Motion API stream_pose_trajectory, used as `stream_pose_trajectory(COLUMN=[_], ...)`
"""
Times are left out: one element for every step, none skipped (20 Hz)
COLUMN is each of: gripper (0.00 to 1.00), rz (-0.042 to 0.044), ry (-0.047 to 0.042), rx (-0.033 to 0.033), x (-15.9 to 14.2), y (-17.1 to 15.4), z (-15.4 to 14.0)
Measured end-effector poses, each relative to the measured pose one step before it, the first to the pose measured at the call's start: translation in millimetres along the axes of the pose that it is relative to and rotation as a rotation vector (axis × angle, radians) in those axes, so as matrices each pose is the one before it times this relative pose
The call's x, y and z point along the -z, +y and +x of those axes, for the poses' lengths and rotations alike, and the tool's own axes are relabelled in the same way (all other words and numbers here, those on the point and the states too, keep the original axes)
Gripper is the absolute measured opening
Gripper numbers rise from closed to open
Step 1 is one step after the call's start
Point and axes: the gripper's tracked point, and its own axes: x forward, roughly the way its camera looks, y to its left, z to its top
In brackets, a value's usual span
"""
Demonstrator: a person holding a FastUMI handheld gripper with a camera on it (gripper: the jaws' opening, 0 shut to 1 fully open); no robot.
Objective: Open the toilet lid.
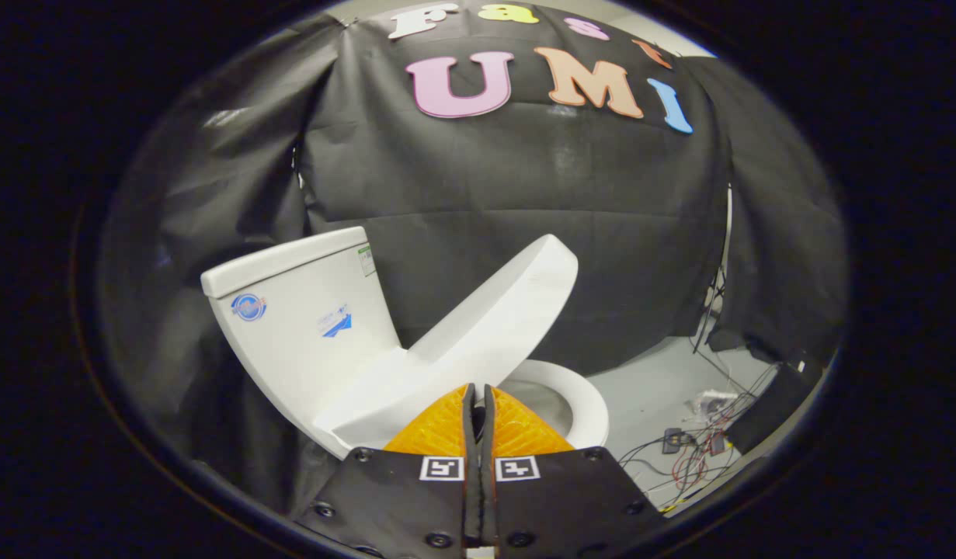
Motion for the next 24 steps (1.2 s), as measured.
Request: stream_pose_trajectory(gripper=[0.01, 0.01, 0.01, 0.01, 0.0, 0.01, 0.01, 0.01, 0.01, 0.01, 0.01, 0.01, 0.01, 0.01, 0.01, 0.01, 0.01, 0.01, 0.01, 0.01, 0.01, 0.01, 0.01, 0.01], rz=[-0.00335, -0.00077, -0.0004, -0.00647, -0.00781, -0.01034, -0.01211, -0.01361, -0.01205, -0.00879, 0.00401, 0.00936, 0.01213, 0.00756, 0.00039, -0.00706, -0.01607, -0.01828, -0.01427, -0.00273, 0.00576, 0.00641, 0.00723, 0.00461], ry=[-0.00041, -0.00087, -0.00283, -0.0024, -0.00482, -0.00411, -0.00417, -0.00442, -0.00526, -0.00082, -0.00283, 0.00264, 0.00323, 0.00205, -0.00184, -0.00221, -0.00553, -0.00602, -0.00386, 0.00134, 0.00562, 0.0029, 0.0014, 0.00002], rx=[0.00266, -0.0005, -0.00193, -0.00213, 0.00007, 0.00311, 0.00622, 0.00505, 0.00512, 0.00375, 0.00044, -0.00156, -0.00291, -0.00288, -0.00079, 0.00248, 0.00297, 0.00347, 0.00604, 0.00653, 0.00427, 0.00035, -0.0024, 0.0003], x=[-0.44, -0.77, -0.5, -0.51, -1.33, -1.17, -0.84, -0.45, -1.44, 0.38, -0.27, 1.12, -0.15, 0.69, -0.29, -0.04, -0.63, -0.92, -0.63, 0.58, 1.72, 1.72, -0.03, -0.05], y=[-0.79, 0.53, 0.99, 1.29, 0.93, 0.75, 1.03, 0.13, -0.09, 0.04, -0.86, 0.46, -0.11, -0.16, 0.39, 1.02, 0.61, 0.67, -0.71, -1.61, -1.07, -0.19, -0.36, -0.74], z=[-1.1, -0.02, 0.79, -0.22, 0.59, -0.3, -0.57, -0.61, 0.34, 0.07, -0.37, 0.84, -0.06, -0.15, 0.16, 0.93, -0.18, -1.18, -0.14, -0.81, -0.16, 0.81, 0.23, 1.47])
